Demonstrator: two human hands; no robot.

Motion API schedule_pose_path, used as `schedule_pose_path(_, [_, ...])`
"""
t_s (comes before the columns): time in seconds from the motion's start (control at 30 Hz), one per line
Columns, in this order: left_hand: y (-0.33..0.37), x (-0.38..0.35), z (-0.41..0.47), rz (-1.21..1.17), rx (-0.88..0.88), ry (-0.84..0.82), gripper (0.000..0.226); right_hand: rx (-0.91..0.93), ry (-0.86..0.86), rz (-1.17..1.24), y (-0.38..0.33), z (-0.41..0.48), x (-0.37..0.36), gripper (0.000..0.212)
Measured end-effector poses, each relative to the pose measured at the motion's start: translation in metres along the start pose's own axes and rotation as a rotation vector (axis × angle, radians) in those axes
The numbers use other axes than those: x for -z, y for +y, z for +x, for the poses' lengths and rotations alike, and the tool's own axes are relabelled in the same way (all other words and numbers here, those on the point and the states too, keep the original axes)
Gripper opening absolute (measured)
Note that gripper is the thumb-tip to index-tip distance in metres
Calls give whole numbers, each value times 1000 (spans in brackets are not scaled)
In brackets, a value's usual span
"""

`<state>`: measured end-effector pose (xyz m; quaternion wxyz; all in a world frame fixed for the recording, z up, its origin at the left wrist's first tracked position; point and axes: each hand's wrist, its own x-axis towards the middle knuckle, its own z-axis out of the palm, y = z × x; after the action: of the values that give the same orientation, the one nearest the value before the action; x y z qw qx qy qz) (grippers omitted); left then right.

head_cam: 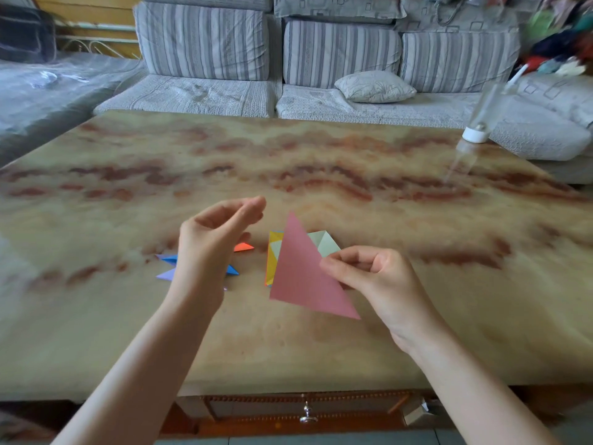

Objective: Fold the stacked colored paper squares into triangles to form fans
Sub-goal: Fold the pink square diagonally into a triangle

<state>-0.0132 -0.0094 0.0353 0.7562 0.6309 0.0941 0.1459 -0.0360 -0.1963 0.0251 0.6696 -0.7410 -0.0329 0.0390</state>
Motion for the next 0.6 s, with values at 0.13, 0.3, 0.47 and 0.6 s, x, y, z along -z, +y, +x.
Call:
schedule_pose_path(0.13, [-7, -8, -10, 39, 22, -120, 7, -5, 44, 86, -3, 3, 3, 7])
schedule_pose_path(0.3, [-8, -13, -19, 118, 113, -330, 14, -17, 71, 112, -3, 4, 0, 7])
schedule_pose_path(0.47, [-13, -8, -19, 137, 103, -388, 19, 107, 53, 43, -1, 6, 5, 9])
schedule_pose_path(0.6, [-13, -5, -16, 76, 153, -448, 30, 264, -92, -67, -4, 6, 11, 39])
